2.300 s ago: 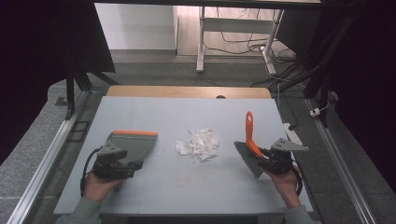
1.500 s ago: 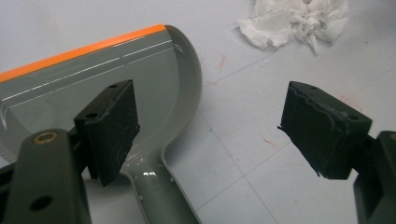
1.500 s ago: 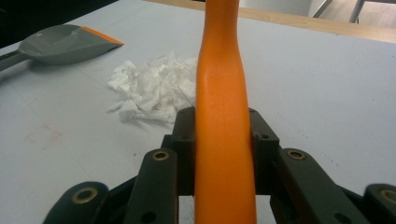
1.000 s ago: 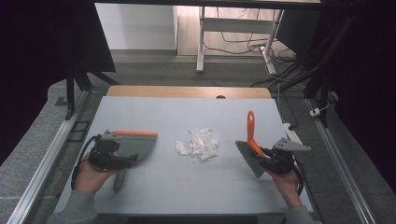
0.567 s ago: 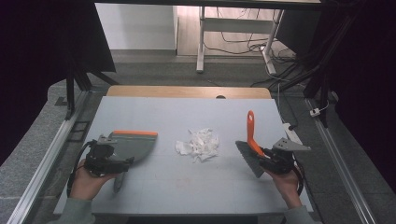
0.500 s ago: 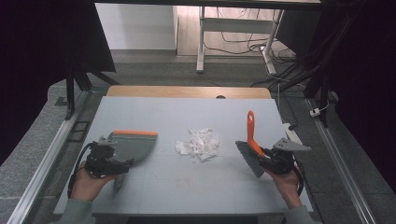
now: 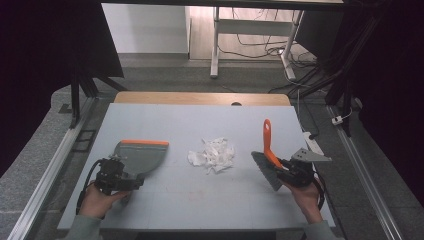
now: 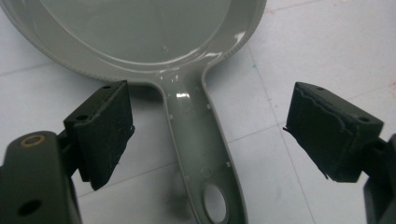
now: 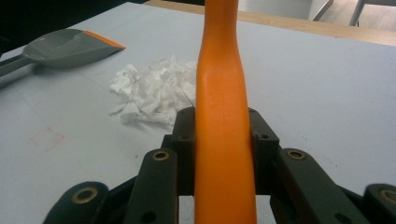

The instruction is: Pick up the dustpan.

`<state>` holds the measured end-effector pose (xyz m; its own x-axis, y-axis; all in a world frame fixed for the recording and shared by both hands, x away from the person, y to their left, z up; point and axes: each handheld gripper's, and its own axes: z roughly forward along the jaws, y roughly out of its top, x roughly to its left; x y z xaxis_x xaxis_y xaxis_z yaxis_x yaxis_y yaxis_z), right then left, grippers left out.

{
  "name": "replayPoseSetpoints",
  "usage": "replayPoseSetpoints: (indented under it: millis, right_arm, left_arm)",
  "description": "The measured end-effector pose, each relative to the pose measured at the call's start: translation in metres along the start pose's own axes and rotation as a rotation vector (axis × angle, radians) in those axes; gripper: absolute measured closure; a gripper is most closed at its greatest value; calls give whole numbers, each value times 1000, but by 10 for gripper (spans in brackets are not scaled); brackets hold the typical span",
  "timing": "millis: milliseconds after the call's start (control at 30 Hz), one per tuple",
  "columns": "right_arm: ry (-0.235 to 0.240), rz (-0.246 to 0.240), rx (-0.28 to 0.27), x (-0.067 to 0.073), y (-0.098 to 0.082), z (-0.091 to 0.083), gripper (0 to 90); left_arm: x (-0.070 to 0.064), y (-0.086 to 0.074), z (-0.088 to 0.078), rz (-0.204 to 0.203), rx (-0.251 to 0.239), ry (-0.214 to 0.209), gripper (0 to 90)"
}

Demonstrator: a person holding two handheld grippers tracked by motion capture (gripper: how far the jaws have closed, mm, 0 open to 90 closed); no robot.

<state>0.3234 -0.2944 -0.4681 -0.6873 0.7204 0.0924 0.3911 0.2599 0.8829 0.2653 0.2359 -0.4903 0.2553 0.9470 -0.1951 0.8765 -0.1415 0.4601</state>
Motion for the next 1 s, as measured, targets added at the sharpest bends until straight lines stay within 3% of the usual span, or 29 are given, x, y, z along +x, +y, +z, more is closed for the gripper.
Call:
replayPoseSetpoints:
  millis: [600,1000]
  right_arm:
    - [0,-1,7,1,-1,2,701]
    - [-4,-2,12,1,-1,2,701]
  left_arm:
    - [14,-4,23,-74,14,-19,201]
    - [16,-4,32,-113,11,-14,348]
